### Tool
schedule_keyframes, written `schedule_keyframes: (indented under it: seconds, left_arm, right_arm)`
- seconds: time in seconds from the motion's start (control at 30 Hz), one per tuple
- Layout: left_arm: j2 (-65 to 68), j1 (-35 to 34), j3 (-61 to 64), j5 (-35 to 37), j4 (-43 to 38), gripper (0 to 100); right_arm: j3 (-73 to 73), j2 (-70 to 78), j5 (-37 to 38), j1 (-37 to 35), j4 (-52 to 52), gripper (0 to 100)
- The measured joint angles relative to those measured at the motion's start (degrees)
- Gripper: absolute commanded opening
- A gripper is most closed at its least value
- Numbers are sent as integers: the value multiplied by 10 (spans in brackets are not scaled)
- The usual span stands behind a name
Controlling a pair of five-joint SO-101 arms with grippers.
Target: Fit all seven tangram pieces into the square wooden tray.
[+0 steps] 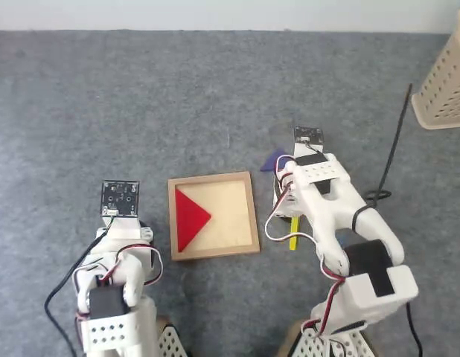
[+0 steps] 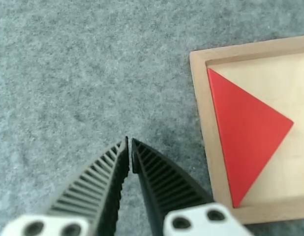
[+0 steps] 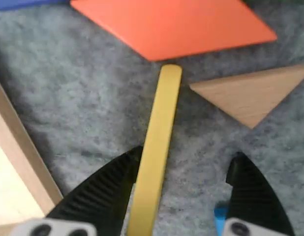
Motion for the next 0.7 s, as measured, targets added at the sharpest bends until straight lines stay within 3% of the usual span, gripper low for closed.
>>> schedule_keyframes:
  seconds: [0.17, 0.27, 0.6, 0.7]
  left_arm:
    - [0, 0, 0, 0, 0, 12]
    - [0, 0, 0, 0, 0, 12]
    - [0, 0, 0, 0, 0, 12]
    - [0, 0, 0, 0, 0, 12]
  right_arm:
    - [0, -1, 0, 4, 2, 79]
    - [-9, -2, 14, 6, 4, 18]
    - [-14, -1, 179, 5, 3, 7]
    - [-13, -25, 199, 4, 21, 7]
